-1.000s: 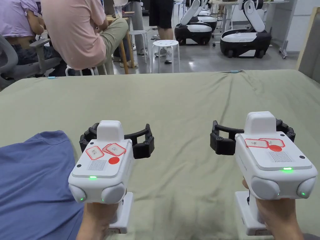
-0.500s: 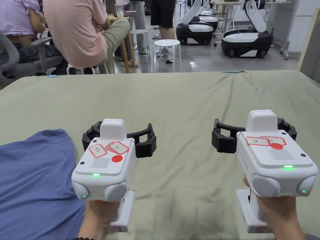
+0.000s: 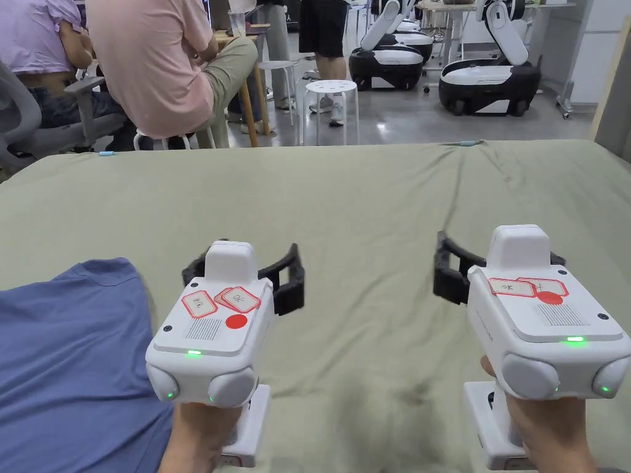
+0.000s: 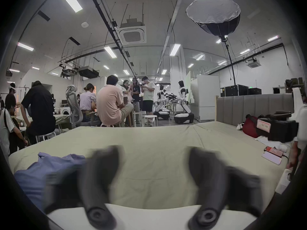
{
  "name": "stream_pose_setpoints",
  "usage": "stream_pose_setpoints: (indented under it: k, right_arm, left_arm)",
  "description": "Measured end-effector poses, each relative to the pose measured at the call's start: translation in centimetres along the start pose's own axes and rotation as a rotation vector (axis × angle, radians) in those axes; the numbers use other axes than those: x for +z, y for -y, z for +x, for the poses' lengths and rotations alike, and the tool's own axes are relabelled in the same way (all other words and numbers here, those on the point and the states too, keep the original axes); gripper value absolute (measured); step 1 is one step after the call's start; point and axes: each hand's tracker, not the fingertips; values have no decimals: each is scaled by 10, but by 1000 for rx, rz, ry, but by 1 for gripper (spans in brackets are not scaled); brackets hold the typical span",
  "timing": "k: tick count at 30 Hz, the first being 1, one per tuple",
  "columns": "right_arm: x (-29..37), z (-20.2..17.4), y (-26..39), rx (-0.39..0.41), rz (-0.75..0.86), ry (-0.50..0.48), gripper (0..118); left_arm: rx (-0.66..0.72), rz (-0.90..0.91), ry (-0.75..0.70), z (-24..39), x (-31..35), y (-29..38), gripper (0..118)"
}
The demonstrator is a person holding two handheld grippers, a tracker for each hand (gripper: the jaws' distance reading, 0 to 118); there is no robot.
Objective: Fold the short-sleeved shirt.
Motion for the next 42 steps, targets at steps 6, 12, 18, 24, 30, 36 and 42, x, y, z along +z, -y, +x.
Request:
stream_pose_setpoints:
  k: [6,12,18,24,30,36,42]
  right_arm:
    - [-3,6,8,-20,-46,48,1]
    - [-8,-7,2,-22,-51,48,1]
    - [-23,-92,-10,-20,-23,-179,1]
    - [-23,-214,-18,9,-25,-464,0]
    - [-13,-283,-19,53,-9,-619,0]
    - [-24,-288,-16,39,-36,-623,0]
    - [-35,-275,-9,31,-60,-587,0]
  left_arm:
    - [2,1,-29,0,0,2,3]
    - [13,9,-101,-21,8,3,3]
    - [62,12,-296,-94,52,1,0]
    - [49,-20,-530,-173,119,4,0]
    - [69,-38,-651,-217,167,6,0]
    - [54,-72,-641,-218,161,6,0]
    - [187,-205,-423,-218,106,-2,0]
